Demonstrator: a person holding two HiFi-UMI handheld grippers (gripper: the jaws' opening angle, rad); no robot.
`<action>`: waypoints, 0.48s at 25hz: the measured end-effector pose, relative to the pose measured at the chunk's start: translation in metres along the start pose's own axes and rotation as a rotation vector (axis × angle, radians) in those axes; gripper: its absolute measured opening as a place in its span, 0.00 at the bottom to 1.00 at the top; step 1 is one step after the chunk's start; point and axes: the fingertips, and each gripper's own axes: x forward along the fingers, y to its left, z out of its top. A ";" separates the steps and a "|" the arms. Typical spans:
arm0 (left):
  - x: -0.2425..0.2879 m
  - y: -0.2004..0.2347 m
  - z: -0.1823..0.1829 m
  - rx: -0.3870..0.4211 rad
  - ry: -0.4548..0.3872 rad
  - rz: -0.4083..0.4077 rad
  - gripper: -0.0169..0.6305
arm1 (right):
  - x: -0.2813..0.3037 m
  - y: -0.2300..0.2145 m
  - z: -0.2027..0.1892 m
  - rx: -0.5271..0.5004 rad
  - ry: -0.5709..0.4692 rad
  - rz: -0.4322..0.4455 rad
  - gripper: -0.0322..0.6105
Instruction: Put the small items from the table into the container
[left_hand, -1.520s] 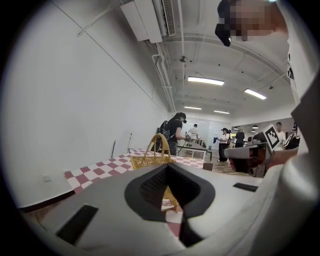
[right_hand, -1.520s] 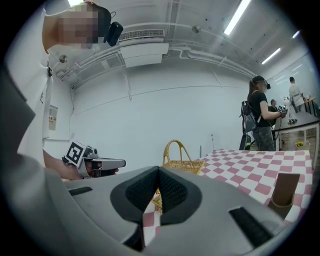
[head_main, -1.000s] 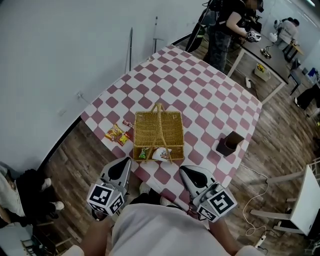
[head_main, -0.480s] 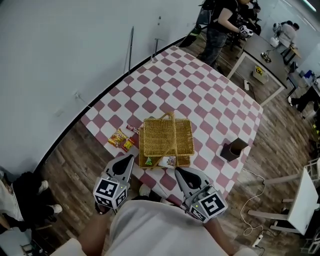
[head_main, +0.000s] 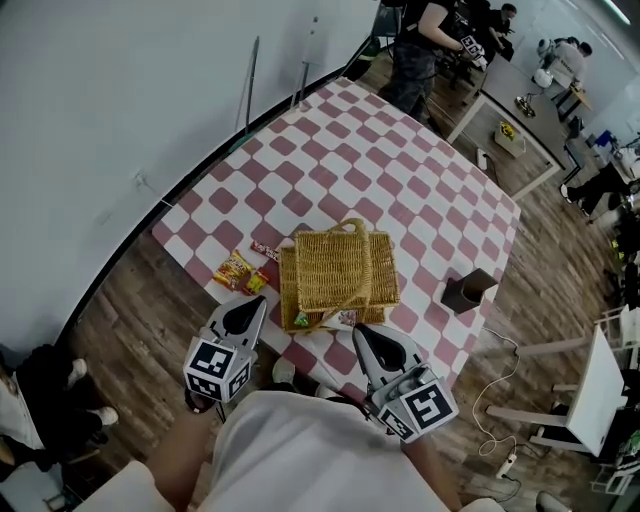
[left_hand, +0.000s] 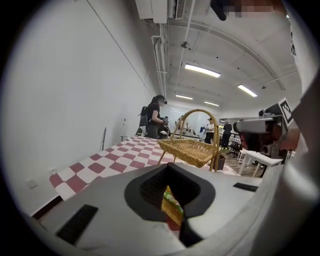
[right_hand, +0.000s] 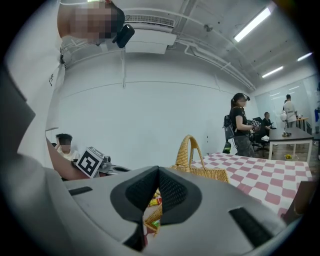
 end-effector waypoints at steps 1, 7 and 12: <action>0.002 0.002 -0.002 0.001 0.004 -0.003 0.02 | 0.001 0.000 0.001 0.001 -0.001 -0.008 0.07; 0.005 0.020 -0.013 0.005 0.031 0.019 0.02 | 0.007 0.004 0.002 0.006 -0.004 -0.020 0.07; 0.006 0.037 -0.029 -0.023 0.061 0.073 0.02 | 0.010 0.010 0.003 -0.008 0.007 0.008 0.07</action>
